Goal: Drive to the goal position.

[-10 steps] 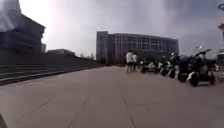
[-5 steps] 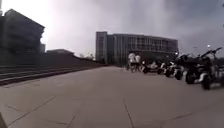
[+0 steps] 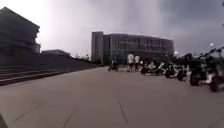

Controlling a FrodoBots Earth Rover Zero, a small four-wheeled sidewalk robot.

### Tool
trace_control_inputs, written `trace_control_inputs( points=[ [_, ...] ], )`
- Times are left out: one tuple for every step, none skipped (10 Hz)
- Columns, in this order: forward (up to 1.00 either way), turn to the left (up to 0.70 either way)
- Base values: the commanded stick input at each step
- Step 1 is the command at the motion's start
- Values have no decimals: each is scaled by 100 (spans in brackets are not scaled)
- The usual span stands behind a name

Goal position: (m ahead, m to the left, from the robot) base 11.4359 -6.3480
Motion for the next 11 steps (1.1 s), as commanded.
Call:
trace_control_inputs(
  points=[
    [100,0],
    [100,0],
    [100,0],
    [100,0],
    [100,0],
    [100,0],
    [100,0],
    [100,0],
    [100,0],
    [100,0],
    [100,0]
  ],
)
